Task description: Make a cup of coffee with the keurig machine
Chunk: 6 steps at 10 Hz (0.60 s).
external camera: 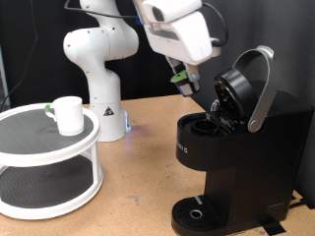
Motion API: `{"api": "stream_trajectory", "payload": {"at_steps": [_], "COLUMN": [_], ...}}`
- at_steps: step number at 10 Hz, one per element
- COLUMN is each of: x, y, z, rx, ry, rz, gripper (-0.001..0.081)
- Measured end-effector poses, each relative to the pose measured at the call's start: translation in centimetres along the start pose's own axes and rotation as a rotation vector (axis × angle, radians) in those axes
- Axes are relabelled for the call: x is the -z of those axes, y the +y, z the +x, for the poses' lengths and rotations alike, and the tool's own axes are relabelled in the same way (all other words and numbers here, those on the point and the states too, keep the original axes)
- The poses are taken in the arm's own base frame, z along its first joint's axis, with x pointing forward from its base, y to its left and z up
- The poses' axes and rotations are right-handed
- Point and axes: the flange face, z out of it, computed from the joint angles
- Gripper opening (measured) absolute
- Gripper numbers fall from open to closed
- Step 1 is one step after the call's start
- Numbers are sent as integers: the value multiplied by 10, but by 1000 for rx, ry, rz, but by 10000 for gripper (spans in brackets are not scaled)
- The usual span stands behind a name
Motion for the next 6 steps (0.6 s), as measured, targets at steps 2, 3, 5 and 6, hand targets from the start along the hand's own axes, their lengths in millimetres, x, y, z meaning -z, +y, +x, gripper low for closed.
{"api": "stream_trajectory", "payload": {"at_steps": [2, 3, 5, 6], "x": [-13, -20, -35, -41], "y": [-8, -12, -19, -22], "z": [11, 15, 18, 17], "rx": [9, 18, 32, 36], "ry": [1, -6, -30, -41], "rz": [-6, -4, 11, 18], "gripper": [461, 461, 461, 461]}}
